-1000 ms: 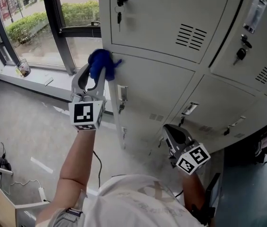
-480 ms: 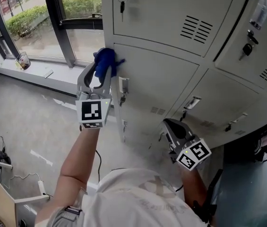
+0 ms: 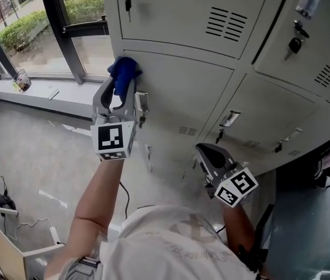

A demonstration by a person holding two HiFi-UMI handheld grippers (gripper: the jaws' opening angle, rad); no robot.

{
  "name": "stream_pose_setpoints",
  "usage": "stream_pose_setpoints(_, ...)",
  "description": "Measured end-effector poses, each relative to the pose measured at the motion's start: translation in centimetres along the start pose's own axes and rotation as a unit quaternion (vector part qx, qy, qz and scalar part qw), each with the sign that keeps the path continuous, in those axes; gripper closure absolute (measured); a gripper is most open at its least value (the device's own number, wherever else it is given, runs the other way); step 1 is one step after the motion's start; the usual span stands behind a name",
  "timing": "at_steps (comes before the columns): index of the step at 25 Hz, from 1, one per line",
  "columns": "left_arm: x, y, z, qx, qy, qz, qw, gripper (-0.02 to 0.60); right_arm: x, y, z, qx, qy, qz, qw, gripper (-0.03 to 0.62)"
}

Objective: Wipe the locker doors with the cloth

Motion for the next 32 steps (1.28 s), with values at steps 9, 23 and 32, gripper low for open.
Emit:
stream_pose_setpoints(9,-0.4,-2.2,0.1,0.008,-0.004,-0.014,0.9999,0.443,0.7,-0.3,-1.0,0.005,-0.005,0.011,1.0,0.586)
stream_pose_setpoints(23,-1.8,-7.6,0.1,0.074,-0.027,-0.034,0.9963,0.443,0.4,-1.3,-1.8,0.005,-0.009,0.006,1.0,0.586)
stream_pose_setpoints(32,-2.8,-11.3,0.0,0.104,-0.045,-0.051,0.9922,0.443,0.4,-1.9,-2.8,0.011,-0.013,0.009,1.0,0.586)
Point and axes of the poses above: the fingertips, and each gripper's own axes: z forward along the fingers, y to its left, x out of its underside, the point moved 10 cm from there along -z, backward along the fingers, and after that the axes turned 9 degrees about -x, right-handed, at the moved point
